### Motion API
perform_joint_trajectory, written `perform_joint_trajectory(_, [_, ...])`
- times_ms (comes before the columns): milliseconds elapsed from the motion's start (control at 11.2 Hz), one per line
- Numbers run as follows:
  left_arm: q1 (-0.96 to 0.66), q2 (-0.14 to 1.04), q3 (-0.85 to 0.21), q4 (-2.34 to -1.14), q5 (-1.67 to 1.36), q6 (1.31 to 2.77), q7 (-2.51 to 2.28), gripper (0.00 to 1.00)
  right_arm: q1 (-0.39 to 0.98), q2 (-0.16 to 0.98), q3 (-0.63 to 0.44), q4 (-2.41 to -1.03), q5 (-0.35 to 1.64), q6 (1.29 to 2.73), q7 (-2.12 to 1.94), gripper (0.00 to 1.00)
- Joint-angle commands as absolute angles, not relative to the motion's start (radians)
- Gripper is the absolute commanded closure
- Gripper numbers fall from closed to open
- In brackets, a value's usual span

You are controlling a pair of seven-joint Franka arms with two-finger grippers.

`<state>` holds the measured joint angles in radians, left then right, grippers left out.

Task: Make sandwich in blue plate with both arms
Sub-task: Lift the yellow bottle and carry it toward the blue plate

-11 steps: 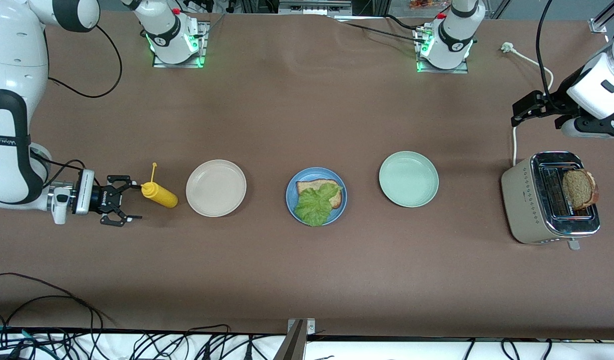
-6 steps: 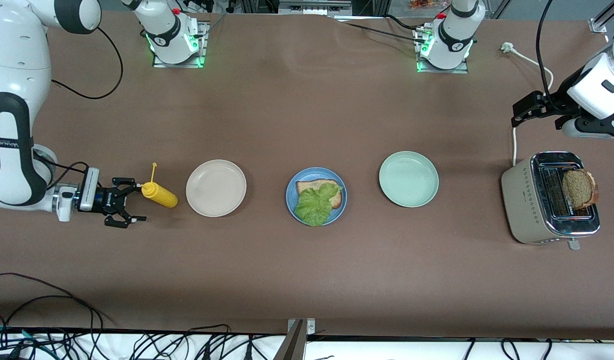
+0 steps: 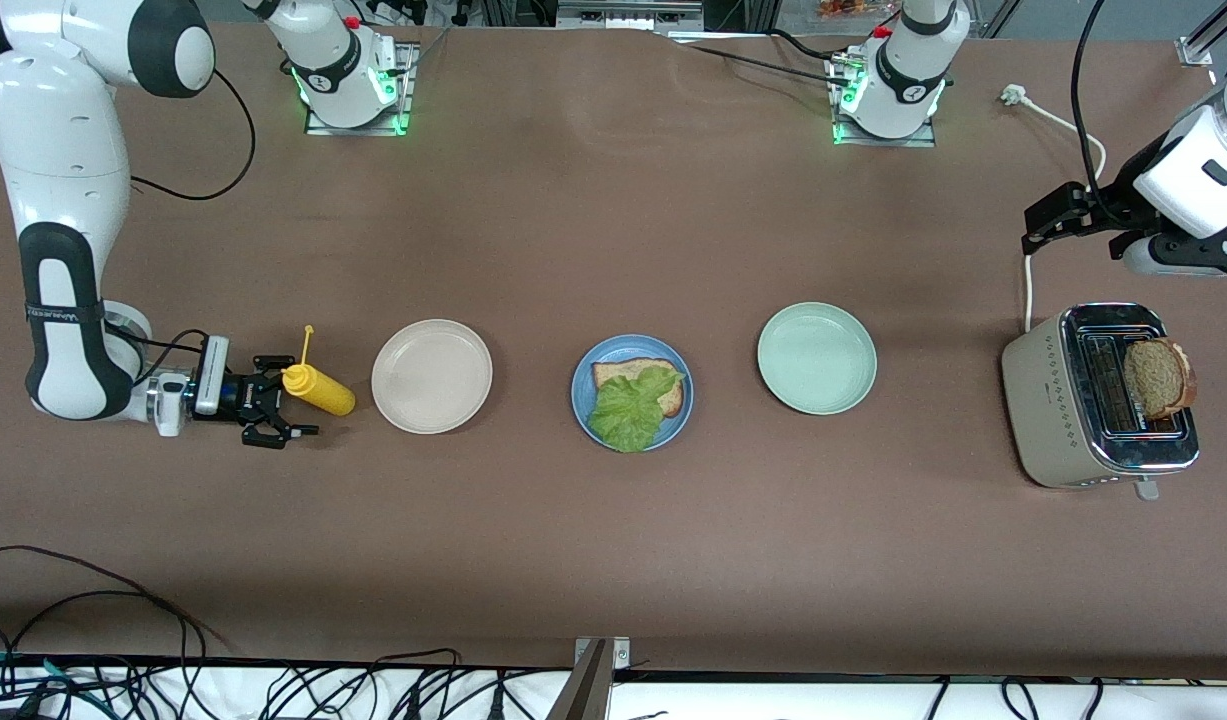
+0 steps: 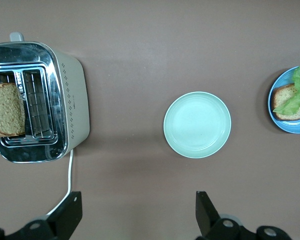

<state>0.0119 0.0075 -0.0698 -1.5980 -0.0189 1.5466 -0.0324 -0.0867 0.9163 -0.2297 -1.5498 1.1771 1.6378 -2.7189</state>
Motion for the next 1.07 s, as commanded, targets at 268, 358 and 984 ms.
perform_joint_trajectory(268, [0.008,0.002,-0.066,-1.597,-0.031,1.551,-0.012,0.0,-0.051,0.92,-0.226,-1.574,1.272,1.629,-2.749,0.31])
perform_joint_trajectory(358, [0.008,0.002,-0.066,-1.597,-0.032,1.551,-0.012,0.0,-0.046,0.923,-0.225,-1.574,1.272,1.631,-2.75,0.41])
perform_joint_trajectory(984, [0.009,0.003,-0.067,-1.595,-0.032,1.551,-0.012,0.0,0.008,0.856,-0.227,-1.565,1.182,1.761,-2.426,1.0])
